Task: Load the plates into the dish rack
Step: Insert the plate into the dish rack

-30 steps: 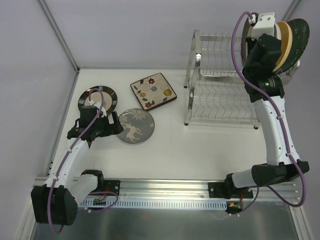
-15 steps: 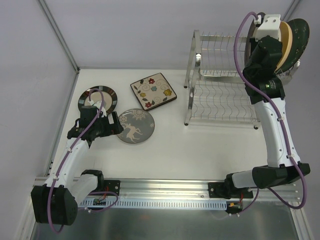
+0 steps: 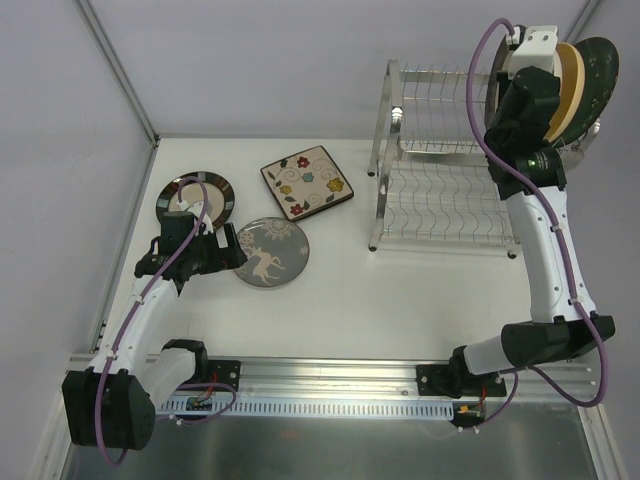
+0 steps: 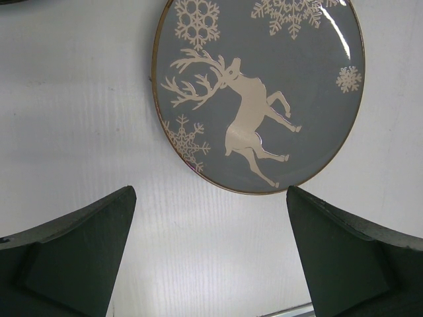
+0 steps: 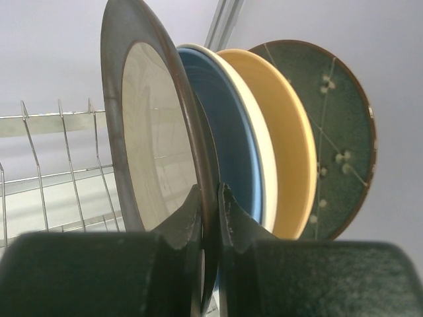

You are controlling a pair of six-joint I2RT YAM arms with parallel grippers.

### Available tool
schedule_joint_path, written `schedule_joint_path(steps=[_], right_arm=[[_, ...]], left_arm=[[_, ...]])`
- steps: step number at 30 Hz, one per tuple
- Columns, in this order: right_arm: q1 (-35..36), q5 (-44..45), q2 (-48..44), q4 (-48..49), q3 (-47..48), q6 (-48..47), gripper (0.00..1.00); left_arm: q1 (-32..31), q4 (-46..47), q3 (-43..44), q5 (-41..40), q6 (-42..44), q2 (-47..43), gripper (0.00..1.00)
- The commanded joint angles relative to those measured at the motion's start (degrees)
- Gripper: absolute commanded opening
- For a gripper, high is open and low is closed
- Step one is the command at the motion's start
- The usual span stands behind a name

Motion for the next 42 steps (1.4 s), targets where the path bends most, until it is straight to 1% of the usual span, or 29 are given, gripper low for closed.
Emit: schedule_joint_path(steps=[1,5,10,14,19,21,25,26,27,29,32,42], right_arm=[[-0.59,-0.12,0.47,-0.63,2.18,1.01,0.01],[-0.68,-1.36,0.82,-0.89,1.92,1.71,0.01],[-0.85,-3.19,-0.06,-1.60,1.57,2.51,0.06],[-1.82,-8.38,-1.99,-1.51,-0.54,3.12,0.02],[-2.88,-10.59,-3.49,-1.60,-2.47,4.09,0.02],[-2.88,-10.76,-4.01,-1.69,-2.65,4.35,0.07],[-2.96,-9.36,-4.02,-2.04,-2.65,4.53,0.10],[-2.96,-9.27,-3.93,-2.04,-2.65,4.61,0.13],[-2.96,-9.10,-3.93,-2.21,-2.56,4.70,0.19],[-2.96,-9.18,-3.93,-2.47,-2.30,5.14,0.25],[-2.96,-9.53,-4.37,-2.74,-2.04,5.67,0.31],[-2.96,-11.29,-6.65,-3.62,-0.72,6.46,0.43]], left_arm=[[0.10,-0.07,-0.16,-0.30,0.73,0.28,0.99],[0.10,-0.16,-0.16,-0.30,0.64,0.28,0.99],[0.10,-0.16,-0.07,-0.38,0.73,0.28,0.99],[0.10,-0.25,-0.07,-0.38,0.81,0.19,0.99],[0.10,-0.25,-0.07,-0.21,0.82,0.10,0.99],[0.10,-0.25,-0.16,-0.21,0.73,0.02,0.99],[0.10,-0.25,-0.07,0.05,0.73,0.28,0.99],[0.10,-0.25,-0.07,0.14,0.73,0.37,0.99],[0.10,-0.16,0.02,0.23,0.73,0.37,0.99],[0.10,-0.25,-0.07,0.40,0.73,0.37,0.99],[0.10,-0.25,-0.07,0.23,0.73,0.37,0.99],[0.10,-0.25,-0.07,0.14,0.64,0.37,0.99]])
